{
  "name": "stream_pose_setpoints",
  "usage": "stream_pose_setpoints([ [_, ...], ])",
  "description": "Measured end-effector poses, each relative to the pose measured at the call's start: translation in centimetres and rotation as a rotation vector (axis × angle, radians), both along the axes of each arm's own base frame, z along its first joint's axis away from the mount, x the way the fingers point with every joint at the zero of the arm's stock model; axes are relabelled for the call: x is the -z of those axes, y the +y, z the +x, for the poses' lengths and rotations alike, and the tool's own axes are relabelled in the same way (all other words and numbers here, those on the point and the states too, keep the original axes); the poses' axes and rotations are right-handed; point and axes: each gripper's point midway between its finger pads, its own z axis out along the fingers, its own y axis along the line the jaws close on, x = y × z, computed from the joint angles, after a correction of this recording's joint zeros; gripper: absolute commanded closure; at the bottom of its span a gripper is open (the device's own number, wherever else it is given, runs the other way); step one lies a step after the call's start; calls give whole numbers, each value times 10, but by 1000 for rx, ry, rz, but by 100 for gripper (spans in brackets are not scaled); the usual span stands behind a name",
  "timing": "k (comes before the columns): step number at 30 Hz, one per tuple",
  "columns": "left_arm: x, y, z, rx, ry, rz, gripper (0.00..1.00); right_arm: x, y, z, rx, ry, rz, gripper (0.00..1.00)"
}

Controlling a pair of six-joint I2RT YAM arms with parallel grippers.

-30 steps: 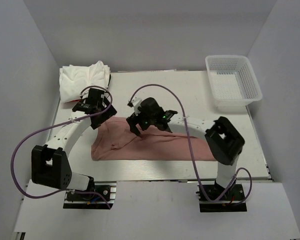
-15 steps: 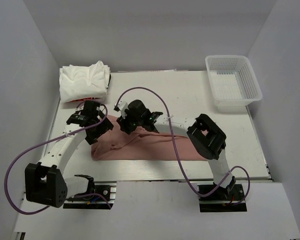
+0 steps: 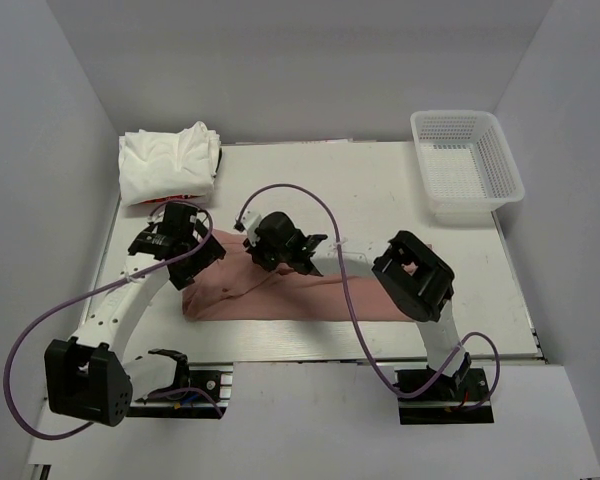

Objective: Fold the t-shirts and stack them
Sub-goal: Fold the other side of the tshirt into a rectangle

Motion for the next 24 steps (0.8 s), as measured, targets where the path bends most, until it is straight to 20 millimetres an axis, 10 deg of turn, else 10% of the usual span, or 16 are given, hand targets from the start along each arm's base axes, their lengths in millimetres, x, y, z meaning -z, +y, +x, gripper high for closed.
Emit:
stream_pose_setpoints([
  [10,-4,0,-2,0,-21,-4,1,-32,-33,-27,19,-25,53,100],
  [24,11,3,-5,3,27,16,1,-7,-109,-117,34,156,39,35],
])
